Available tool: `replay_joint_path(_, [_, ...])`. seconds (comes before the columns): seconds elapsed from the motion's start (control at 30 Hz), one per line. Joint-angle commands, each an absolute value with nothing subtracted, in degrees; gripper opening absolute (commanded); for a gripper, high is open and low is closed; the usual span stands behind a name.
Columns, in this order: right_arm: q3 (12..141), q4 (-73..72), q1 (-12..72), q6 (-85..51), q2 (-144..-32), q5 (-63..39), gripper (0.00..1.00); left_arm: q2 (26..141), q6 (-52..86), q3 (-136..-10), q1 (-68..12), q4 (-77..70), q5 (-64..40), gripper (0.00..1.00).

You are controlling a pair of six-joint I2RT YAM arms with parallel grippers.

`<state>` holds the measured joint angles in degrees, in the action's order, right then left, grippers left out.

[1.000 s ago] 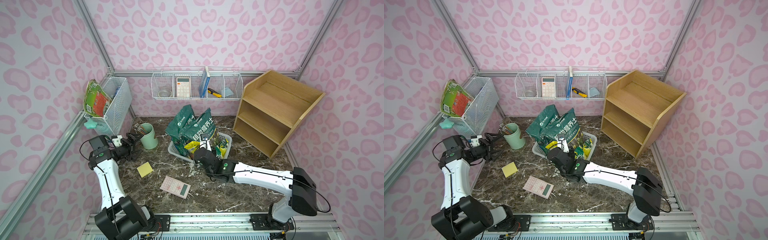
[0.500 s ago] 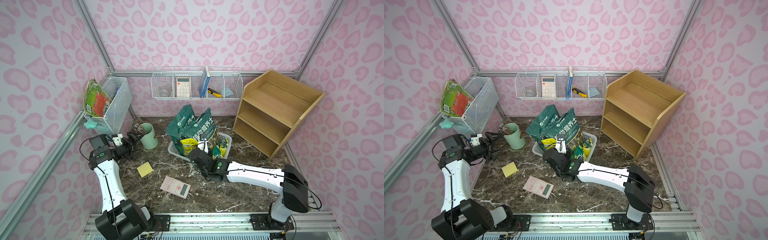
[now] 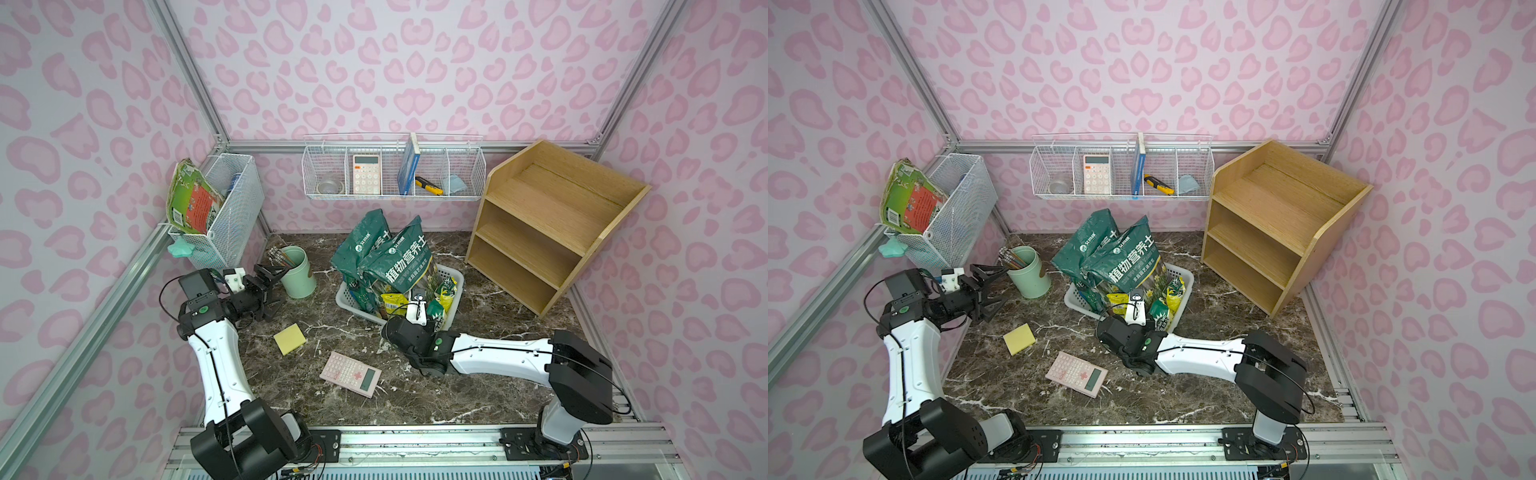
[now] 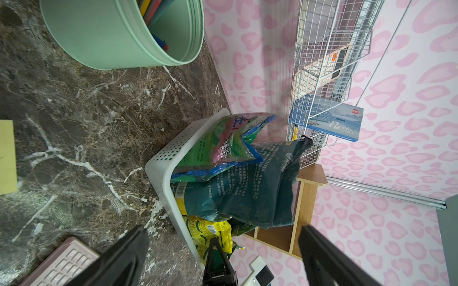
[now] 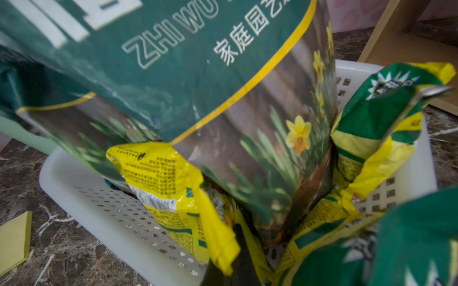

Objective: Take down the fertilizer bag from the shelf
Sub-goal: Place the fertilizer bag in the storage box, then reset both arms

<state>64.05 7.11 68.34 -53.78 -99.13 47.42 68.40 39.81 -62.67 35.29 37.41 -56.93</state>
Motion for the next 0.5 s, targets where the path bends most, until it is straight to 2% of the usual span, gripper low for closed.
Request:
replay_joint_path(0.0, [66.06, 12.94, 68.93, -56.26, -100.01, 48.67, 0.00, 67.35, 37.88, -63.27, 34.78, 38.68, -56.77, 0.99])
replay_joint_path(0.07, [67.88, 15.86, 69.82, -56.56, -99.09, 50.79, 0.02, 65.82, 35.27, -65.02, 33.14, 41.59, -54.29, 0.99])
replay_joint_path(0.13, [68.49, 16.75, 71.25, -55.61, -97.13, 53.91, 0.28, 62.88, 33.60, -66.70, 29.25, 44.32, -48.75, 0.99])
replay_joint_path(0.17, [68.36, 16.64, 72.76, -54.73, -95.20, 56.40, 0.48, 60.71, 33.74, -67.02, 27.53, 44.63, -45.25, 0.99])
replay_joint_path(0.2, [68.23, 16.14, 73.75, -53.43, -93.77, 58.12, 0.89, 58.49, 34.38, -66.92, 26.13, 44.51, -42.28, 0.99])
replay_joint_path(0.23, [67.94, 14.88, 75.14, -51.04, -91.94, 60.01, 1.00, 55.85, 35.22, -66.49, 24.09, 43.80, -38.24, 0.99])
replay_joint_path(0.37, [67.93, 8.24, 78.44, -38.72, -84.89, 64.02, 0.99, 46.84, 40.06, -65.59, 18.33, 43.34, -21.50, 0.99])
replay_joint_path(0.47, [69.19, 10.91, 78.50, -38.04, -80.39, 69.09, 0.99, 42.23, 39.95, -64.08, 17.00, 40.10, -15.62, 0.99])
